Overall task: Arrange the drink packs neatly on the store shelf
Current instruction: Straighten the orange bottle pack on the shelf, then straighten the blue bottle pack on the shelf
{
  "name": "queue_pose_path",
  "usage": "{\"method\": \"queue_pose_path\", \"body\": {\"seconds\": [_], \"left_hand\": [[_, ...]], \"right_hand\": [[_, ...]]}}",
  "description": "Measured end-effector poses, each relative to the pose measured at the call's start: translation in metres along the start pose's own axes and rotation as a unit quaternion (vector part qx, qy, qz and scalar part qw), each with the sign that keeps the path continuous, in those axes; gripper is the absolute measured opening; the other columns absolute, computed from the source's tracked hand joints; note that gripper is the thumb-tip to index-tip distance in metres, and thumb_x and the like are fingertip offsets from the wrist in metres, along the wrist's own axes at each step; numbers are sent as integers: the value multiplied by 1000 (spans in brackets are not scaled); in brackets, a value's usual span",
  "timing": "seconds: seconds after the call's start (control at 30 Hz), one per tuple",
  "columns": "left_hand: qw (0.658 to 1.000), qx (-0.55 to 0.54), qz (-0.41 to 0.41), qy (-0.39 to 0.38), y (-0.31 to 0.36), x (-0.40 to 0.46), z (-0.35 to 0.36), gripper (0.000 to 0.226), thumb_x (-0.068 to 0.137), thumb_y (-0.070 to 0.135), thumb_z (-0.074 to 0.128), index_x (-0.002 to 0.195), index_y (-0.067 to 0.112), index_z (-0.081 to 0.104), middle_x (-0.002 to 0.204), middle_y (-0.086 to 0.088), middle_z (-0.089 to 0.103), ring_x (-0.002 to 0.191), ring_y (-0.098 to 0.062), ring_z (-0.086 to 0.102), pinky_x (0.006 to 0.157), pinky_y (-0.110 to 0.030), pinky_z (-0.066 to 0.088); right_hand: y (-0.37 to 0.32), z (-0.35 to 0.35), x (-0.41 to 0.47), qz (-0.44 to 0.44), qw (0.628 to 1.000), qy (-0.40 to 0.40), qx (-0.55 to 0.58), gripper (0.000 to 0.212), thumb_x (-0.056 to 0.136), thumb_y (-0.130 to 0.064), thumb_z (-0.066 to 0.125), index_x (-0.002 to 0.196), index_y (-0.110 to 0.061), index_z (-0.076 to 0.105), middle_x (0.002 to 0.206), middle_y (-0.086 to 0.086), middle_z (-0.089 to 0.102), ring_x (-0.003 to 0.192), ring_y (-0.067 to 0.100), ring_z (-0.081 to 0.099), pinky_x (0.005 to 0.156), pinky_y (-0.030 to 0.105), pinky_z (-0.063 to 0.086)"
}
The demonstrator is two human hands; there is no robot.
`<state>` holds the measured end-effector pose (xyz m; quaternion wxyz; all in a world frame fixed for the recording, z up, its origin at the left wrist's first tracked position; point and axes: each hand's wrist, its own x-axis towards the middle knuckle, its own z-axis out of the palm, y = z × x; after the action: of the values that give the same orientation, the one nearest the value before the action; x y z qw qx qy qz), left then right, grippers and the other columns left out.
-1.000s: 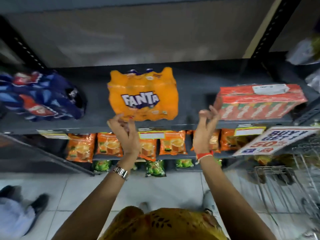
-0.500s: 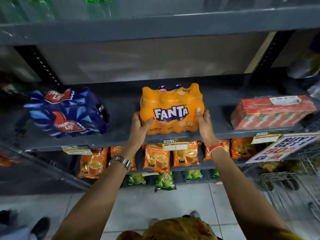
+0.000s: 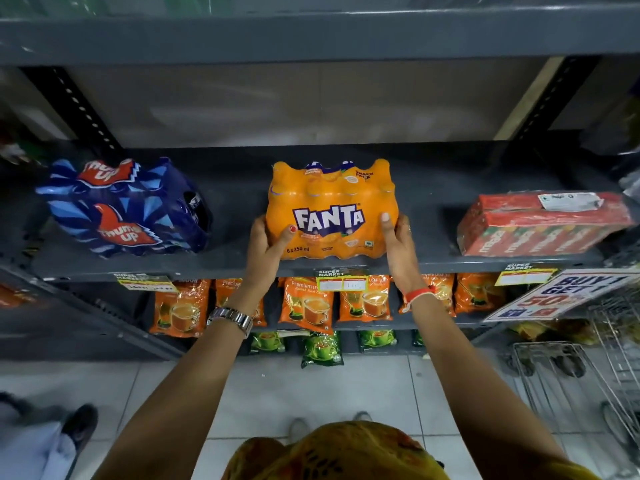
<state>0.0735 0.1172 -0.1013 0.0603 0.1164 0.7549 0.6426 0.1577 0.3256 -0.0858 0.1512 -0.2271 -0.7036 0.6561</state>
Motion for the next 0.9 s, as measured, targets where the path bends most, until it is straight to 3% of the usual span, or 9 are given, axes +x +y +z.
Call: {"method": "queue_pose_path", "body": {"seconds": [0.13, 0.27, 0.37, 0.43, 0.5, 0.57, 0.63, 0.73, 0.9], "left_hand": [[997, 0, 25, 71, -5, -20, -6, 60, 87, 31, 59, 138, 16, 30, 143, -4, 39, 125, -12, 47, 101, -26, 44], [982, 39, 35, 181, -20, -48, -33, 47, 90, 26, 54, 132, 12, 38, 126, -1, 45, 103, 5, 50, 82, -6, 43], [957, 42, 44, 285, -37, -59, -72, 35, 93, 22, 50, 122, 4, 46, 113, -9, 51, 93, 8, 53, 82, -14, 47], [930, 50, 63, 358, -45, -54, -102, 32, 93, 25, 47, 114, 1, 51, 106, -19, 55, 94, -18, 58, 84, -33, 49], [910, 63, 102, 396, -43, -44, -137, 30, 91, 20, 45, 110, -3, 51, 102, -22, 53, 89, -16, 55, 82, -22, 45], [911, 49, 118, 391, -37, -29, -173, 29, 91, 23, 48, 113, 3, 49, 103, -16, 47, 89, -5, 50, 80, -15, 41], [926, 32, 109, 360, -34, -15, -215, 37, 91, 31, 51, 122, 12, 44, 118, -16, 45, 104, -12, 51, 89, -21, 42], [963, -6, 81, 259, -38, 5, -269, 55, 92, 27, 53, 138, 13, 27, 141, -6, 36, 124, -10, 44, 103, -23, 41], [995, -14, -12, 102, -32, 37, -314, 50, 92, 23, 52, 136, 11, 31, 128, 1, 48, 111, -12, 54, 82, -14, 51]], "right_hand": [[14, 11, -10, -22, 994, 99, 47, 57, 89, -51, 50, 134, -19, 36, 140, 6, 40, 126, 21, 49, 104, 37, 45], [22, 33, -34, -53, 969, 228, 81, 42, 91, -34, 55, 121, -8, 43, 119, 4, 37, 115, 25, 52, 95, 31, 49], [26, 67, -58, -119, 966, 214, 86, 29, 89, -28, 57, 105, -7, 46, 100, 2, 43, 94, 21, 53, 81, 22, 47], [29, 94, -70, -140, 971, 179, 72, 24, 90, -26, 56, 100, -5, 49, 91, 8, 50, 84, 17, 52, 77, 20, 45], [26, 128, -77, -137, 973, 170, 79, 9, 91, -26, 54, 93, -17, 53, 85, 7, 55, 79, 15, 52, 75, 25, 45], [19, 163, -79, -113, 974, 167, 103, 10, 92, -21, 54, 84, -27, 53, 79, 0, 57, 75, 11, 52, 74, 27, 44], [11, 202, -77, -105, 980, 122, 115, 9, 91, -24, 53, 82, -28, 54, 78, -4, 57, 76, 9, 53, 74, 26, 43], [2, 254, -63, -99, 991, -5, 93, 13, 92, -28, 55, 102, -21, 56, 96, -7, 58, 89, 4, 56, 82, 20, 46], [-29, 314, -42, -59, 993, -91, 50, 31, 94, -27, 53, 120, -15, 42, 118, 0, 51, 97, -2, 55, 69, -1, 46]]}}
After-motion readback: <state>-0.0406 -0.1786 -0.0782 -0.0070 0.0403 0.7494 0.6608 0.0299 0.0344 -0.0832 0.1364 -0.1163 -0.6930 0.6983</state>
